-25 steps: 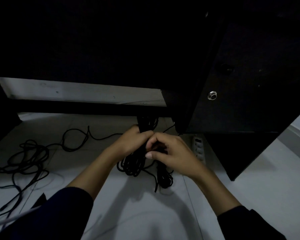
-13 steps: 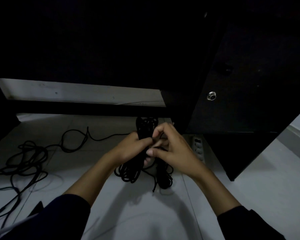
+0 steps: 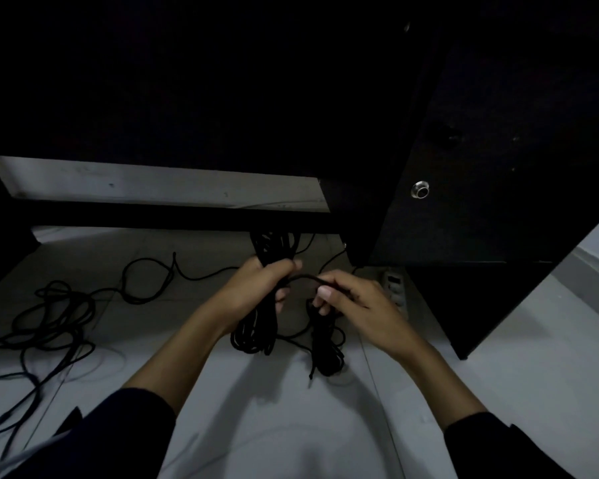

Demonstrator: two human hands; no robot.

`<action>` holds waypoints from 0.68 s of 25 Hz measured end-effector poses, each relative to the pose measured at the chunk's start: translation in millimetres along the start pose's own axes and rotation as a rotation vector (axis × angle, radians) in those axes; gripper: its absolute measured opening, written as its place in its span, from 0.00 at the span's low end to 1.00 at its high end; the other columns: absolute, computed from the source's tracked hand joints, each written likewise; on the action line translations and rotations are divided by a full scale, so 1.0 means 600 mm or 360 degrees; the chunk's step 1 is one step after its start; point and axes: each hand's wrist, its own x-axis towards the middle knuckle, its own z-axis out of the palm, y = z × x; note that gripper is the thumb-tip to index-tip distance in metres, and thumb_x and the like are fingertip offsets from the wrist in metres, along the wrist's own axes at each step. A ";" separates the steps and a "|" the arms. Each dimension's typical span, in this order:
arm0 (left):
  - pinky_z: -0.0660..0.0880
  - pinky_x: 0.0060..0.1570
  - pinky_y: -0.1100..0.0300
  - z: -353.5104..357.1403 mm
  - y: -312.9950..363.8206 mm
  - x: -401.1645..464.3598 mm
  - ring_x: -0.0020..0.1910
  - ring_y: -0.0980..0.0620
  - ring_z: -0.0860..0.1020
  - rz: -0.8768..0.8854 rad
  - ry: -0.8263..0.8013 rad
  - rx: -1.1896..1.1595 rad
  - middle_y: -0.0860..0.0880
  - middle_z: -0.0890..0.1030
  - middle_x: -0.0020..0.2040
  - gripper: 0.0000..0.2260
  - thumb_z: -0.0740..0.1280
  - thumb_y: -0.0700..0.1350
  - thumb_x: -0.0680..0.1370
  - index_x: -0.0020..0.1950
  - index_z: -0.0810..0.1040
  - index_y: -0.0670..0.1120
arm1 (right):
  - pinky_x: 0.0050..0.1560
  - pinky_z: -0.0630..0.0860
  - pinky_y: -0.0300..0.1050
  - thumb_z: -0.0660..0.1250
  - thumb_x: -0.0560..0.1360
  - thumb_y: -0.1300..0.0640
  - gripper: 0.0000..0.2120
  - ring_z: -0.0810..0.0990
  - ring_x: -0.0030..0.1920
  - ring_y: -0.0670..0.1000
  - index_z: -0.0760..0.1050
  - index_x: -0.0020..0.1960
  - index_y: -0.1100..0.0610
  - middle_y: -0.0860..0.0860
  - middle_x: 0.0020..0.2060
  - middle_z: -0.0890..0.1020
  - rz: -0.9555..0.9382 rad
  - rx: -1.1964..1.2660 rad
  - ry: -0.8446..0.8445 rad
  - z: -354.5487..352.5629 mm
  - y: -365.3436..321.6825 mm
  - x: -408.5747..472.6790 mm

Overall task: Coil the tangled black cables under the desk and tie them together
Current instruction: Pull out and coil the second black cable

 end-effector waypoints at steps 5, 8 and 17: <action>0.77 0.35 0.60 0.001 0.001 -0.008 0.31 0.49 0.80 0.0016 -0.0106 0.0024 0.45 0.81 0.33 0.13 0.64 0.48 0.79 0.40 0.82 0.43 | 0.42 0.72 0.32 0.63 0.79 0.58 0.12 0.79 0.39 0.45 0.81 0.58 0.57 0.51 0.41 0.82 -0.0270 -0.0424 0.0076 0.002 -0.017 0.015; 0.72 0.30 0.62 0.006 0.005 -0.008 0.27 0.52 0.73 0.0058 -0.0209 0.0072 0.50 0.72 0.27 0.13 0.65 0.51 0.79 0.36 0.80 0.50 | 0.38 0.71 0.30 0.65 0.78 0.60 0.08 0.78 0.36 0.43 0.82 0.53 0.58 0.49 0.34 0.81 -0.0297 -0.0502 0.0173 0.004 -0.028 0.020; 0.63 0.24 0.63 -0.009 0.019 -0.014 0.22 0.55 0.63 0.0101 -0.0064 -0.0033 0.51 0.63 0.25 0.12 0.69 0.41 0.76 0.33 0.72 0.46 | 0.36 0.68 0.31 0.68 0.77 0.55 0.07 0.75 0.33 0.40 0.79 0.44 0.58 0.44 0.32 0.77 -0.0049 -0.0394 0.0319 -0.014 -0.009 0.013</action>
